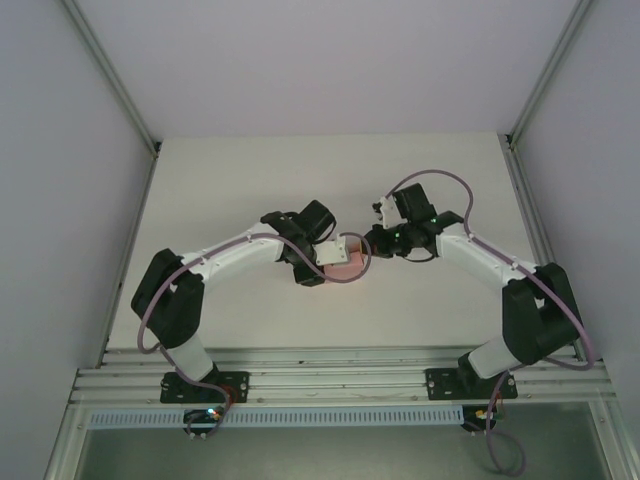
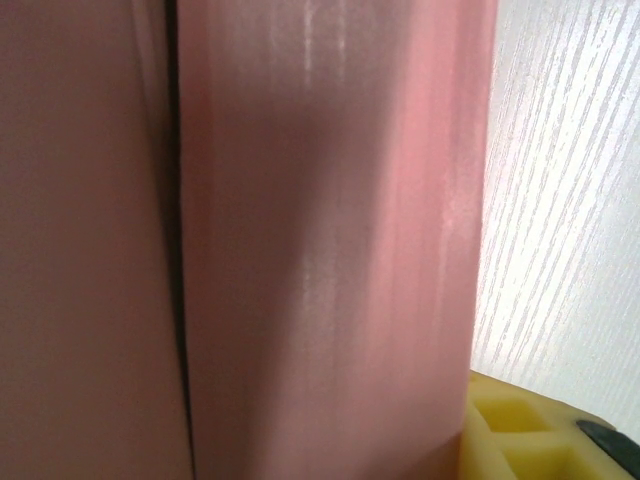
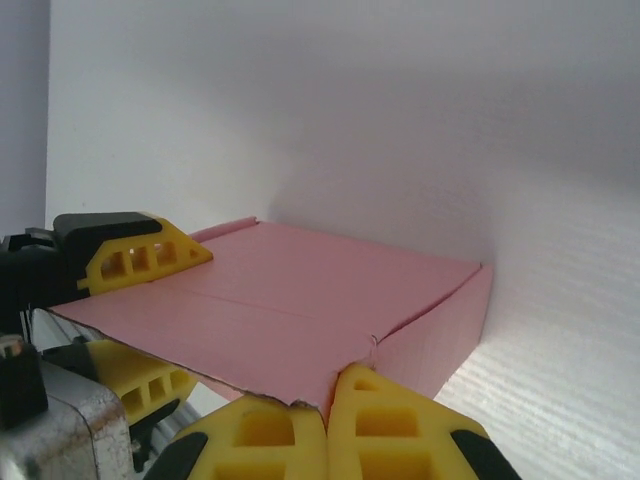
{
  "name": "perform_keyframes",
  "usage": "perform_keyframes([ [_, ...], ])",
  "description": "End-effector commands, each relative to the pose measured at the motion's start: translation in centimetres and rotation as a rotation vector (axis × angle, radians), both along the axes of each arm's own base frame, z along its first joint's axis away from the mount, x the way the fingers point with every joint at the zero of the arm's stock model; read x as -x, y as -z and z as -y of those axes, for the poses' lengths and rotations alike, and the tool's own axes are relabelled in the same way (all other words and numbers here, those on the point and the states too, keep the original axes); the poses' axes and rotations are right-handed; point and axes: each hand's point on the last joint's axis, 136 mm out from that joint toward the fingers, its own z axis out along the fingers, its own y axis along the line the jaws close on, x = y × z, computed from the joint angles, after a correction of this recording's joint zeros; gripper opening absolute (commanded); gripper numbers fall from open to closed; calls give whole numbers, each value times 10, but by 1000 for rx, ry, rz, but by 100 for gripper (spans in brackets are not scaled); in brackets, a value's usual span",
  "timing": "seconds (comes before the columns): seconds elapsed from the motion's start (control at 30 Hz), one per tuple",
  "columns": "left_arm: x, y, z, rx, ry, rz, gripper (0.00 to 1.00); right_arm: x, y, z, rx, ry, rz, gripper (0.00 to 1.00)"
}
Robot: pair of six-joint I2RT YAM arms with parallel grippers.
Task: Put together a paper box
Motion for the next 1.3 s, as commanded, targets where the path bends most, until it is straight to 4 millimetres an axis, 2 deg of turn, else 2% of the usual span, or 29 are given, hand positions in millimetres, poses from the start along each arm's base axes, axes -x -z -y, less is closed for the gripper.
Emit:
perform_keyframes([
  [0.0, -5, 2, 17, 66, 17, 15, 33, 9, 15, -25, -7, -112, 101, 0],
  [0.07, -7, 1, 18, 75, 6, 12, 34, 8, 26, -24, 71, -117, 160, 0],
  [0.23, -9, -1, 17, 91, -16, 4, 36, 10, 32, -28, 124, -143, 301, 0],
  [0.4, -7, -5, 19, 125, -7, 0, 37, 14, 45, -21, 294, -171, 404, 0],
  [0.5, -9, -7, 21, 146, -9, 6, 40, 17, 59, -21, 341, -172, 395, 0],
  [0.6, -12, -10, 20, 148, -28, 16, 44, 17, 63, -24, 359, -158, 397, 0],
  [0.63, -13, -12, 20, 146, -33, 21, 46, 17, 63, -24, 375, -154, 407, 0],
  [0.73, -13, -24, 22, 177, -40, 32, 62, 13, 57, -21, 430, -117, 417, 0],
  [0.77, -12, -29, 23, 197, -35, 38, 74, 11, 55, -20, 444, -102, 421, 0],
  [0.83, -10, -39, 26, 231, -28, 51, 79, 10, 52, -21, 443, -92, 419, 0],
  [0.87, -10, -45, 26, 249, -26, 59, 87, 10, 50, -21, 449, -78, 423, 0],
  [0.9, -9, -47, 26, 259, -31, 65, 100, 9, 48, -20, 450, -69, 425, 0],
  [1.1, -9, -70, 17, 319, -98, 129, 100, 11, 46, -18, 474, -54, 432, 0],
  [1.27, -10, -91, -21, 339, -346, 209, 100, 13, 49, -16, 488, -36, 414, 0],
])
